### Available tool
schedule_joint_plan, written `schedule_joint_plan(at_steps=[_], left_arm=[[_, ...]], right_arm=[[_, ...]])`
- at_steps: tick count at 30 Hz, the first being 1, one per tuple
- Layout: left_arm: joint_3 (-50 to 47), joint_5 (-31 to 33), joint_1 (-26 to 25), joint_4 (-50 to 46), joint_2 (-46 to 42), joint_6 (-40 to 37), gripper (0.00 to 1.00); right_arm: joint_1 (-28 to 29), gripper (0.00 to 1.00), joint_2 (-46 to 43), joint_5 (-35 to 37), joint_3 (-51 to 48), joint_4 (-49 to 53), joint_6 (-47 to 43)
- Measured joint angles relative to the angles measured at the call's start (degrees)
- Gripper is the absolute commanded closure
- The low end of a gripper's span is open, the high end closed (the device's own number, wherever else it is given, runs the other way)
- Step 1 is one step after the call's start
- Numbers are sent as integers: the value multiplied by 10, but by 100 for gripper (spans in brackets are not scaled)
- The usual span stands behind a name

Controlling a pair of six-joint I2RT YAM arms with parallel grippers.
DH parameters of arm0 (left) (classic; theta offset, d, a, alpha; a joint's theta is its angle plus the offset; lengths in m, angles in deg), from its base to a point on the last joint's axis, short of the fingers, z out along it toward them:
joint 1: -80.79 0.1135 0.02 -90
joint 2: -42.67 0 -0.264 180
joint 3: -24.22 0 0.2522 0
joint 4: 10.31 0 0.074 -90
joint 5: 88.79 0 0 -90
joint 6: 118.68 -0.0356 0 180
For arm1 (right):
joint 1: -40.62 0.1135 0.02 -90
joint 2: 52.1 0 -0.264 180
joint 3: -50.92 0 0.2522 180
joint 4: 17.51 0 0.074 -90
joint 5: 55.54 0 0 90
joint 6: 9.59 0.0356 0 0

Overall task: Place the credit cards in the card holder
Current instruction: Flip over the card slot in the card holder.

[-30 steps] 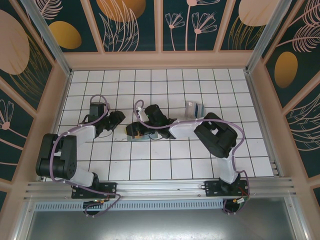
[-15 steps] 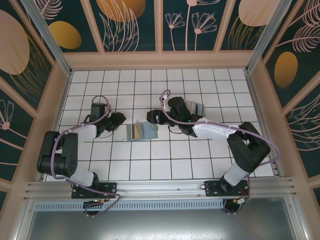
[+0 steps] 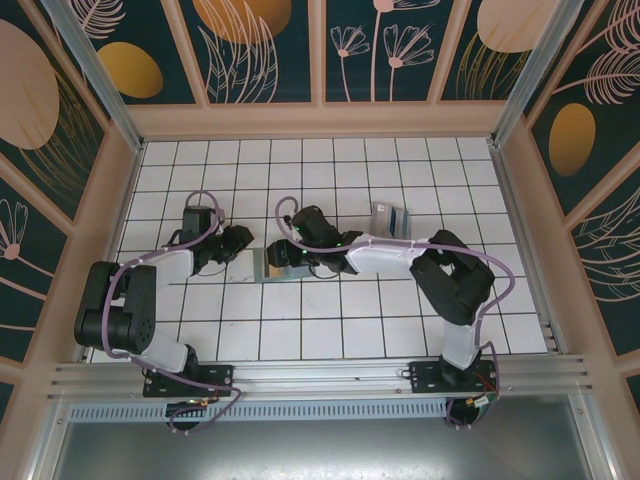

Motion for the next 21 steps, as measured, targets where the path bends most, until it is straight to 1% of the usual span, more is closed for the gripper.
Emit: schedule_joint_plan(at_steps=[3, 7, 10, 12, 13, 15, 18, 21], left_arm=[[0, 0, 0, 0, 0, -1, 66], [0, 3, 0, 0, 0, -4, 64], [0, 3, 0, 0, 0, -3, 62], [0, 3, 0, 0, 0, -3, 62], [0, 5, 1, 0, 0, -2, 62], [-1, 7, 2, 0, 0, 1, 61], [-1, 9, 7, -1, 0, 3, 61], [-1, 11, 10, -3, 0, 3, 61]], right_arm=[[22, 48, 24, 63, 50, 47, -7], [52, 62, 66, 167, 126, 127, -5], [67, 68, 90, 224, 168, 177, 6], [72, 74, 101, 250, 183, 198, 14], [74, 78, 104, 263, 185, 208, 21], [76, 83, 107, 283, 185, 229, 34], [76, 86, 110, 318, 189, 258, 57], [76, 92, 110, 347, 190, 279, 76]])
